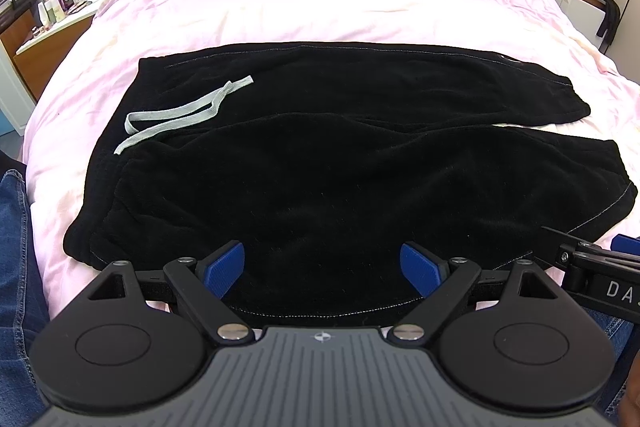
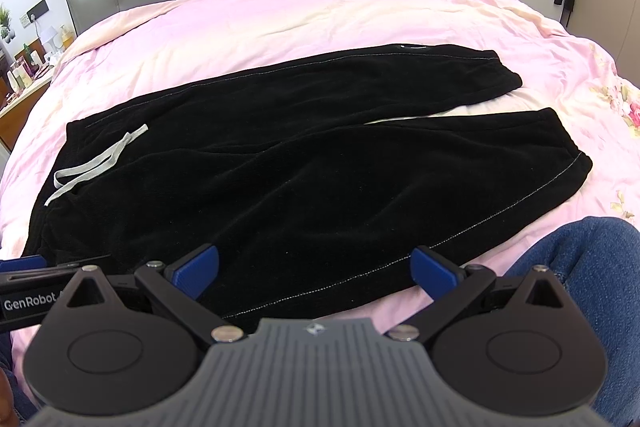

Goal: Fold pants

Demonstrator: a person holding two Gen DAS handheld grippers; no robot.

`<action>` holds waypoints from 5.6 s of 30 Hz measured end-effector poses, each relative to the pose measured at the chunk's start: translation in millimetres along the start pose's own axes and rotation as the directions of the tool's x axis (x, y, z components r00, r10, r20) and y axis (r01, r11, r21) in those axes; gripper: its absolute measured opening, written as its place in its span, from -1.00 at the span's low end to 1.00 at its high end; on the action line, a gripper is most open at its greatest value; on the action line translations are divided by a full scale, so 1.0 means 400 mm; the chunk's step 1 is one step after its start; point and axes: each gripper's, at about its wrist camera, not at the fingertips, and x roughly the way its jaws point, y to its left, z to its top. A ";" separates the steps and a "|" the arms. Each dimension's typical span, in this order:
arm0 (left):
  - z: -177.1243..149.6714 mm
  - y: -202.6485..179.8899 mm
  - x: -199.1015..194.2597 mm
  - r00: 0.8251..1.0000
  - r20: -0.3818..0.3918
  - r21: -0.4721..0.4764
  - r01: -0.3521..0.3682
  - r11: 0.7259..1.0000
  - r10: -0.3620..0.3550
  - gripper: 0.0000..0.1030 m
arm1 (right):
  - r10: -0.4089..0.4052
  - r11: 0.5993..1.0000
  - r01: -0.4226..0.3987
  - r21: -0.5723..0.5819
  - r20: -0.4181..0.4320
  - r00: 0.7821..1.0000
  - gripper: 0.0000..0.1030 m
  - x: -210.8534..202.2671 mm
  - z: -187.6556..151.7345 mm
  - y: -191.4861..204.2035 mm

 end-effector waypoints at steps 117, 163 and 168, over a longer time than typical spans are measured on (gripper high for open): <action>-0.178 0.538 0.224 0.959 0.210 -0.851 0.276 0.447 -0.193 -0.44 | 0.194 0.449 -0.294 0.844 0.229 0.954 -0.88 0.362 0.161 -1.040; 0.521 0.675 0.789 0.929 0.062 -0.924 0.191 0.330 -0.365 0.08 | 0.094 0.214 -0.325 0.921 0.312 0.945 -0.51 0.869 0.668 -0.926; 0.400 0.760 0.816 0.848 0.305 -0.951 0.247 -0.186 -0.434 0.31 | 0.022 0.145 -0.466 0.873 0.468 0.884 -0.18 0.844 0.636 -0.934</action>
